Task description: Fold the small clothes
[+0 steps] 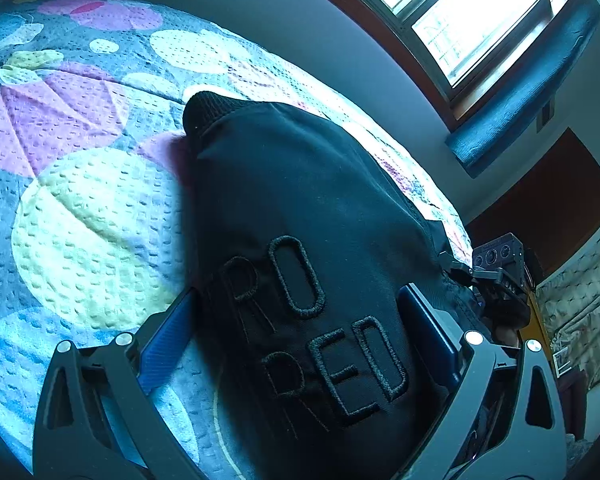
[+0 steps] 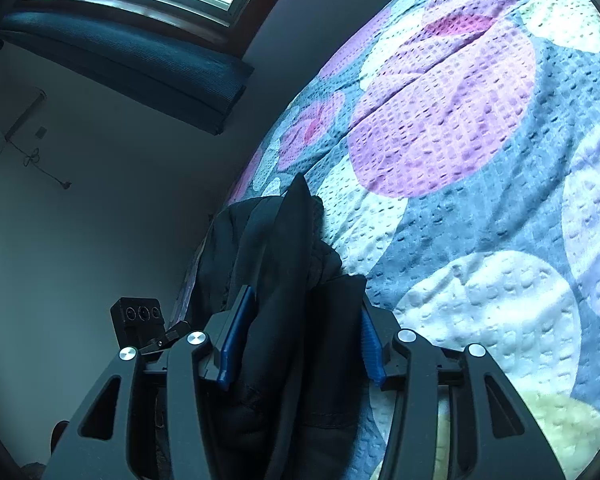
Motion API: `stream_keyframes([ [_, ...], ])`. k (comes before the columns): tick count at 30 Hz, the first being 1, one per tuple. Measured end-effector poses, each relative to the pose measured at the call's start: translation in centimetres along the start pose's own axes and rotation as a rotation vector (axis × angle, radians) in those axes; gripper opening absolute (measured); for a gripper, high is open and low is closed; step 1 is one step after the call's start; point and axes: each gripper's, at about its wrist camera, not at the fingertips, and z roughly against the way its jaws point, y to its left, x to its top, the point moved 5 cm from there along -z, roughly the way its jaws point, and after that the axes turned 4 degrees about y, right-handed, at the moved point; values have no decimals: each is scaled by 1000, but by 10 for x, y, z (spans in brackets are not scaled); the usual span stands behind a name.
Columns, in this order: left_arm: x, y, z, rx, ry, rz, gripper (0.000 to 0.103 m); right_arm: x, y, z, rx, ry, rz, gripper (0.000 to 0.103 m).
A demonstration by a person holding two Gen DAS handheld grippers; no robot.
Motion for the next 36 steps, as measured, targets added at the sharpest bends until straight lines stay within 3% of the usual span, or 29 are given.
stream_keyframes([
  [7, 1, 1, 1, -1, -5, 1, 99, 3, 2, -1, 18, -8, -1, 54],
  [12, 2, 1, 5, 3, -8, 24, 100, 3, 5, 13, 103, -53, -37, 70],
  [14, -5, 0, 12, 25, -13, 43, 100, -3, 7, 24, 127, -85, -52, 72],
  [22, -46, -12, 59, 102, -44, 97, 100, -41, 15, 62, 23, -141, -79, 80],
  [27, -80, -23, 93, 262, -88, 79, 100, -75, 27, 77, -84, -128, -32, 82],
  [31, -103, -25, 112, 402, -121, 140, 100, -98, 36, 86, -122, -134, -16, 84],
  [36, -132, -30, 122, 565, -99, 141, 100, -126, 46, 91, -185, -117, 4, 86],
])
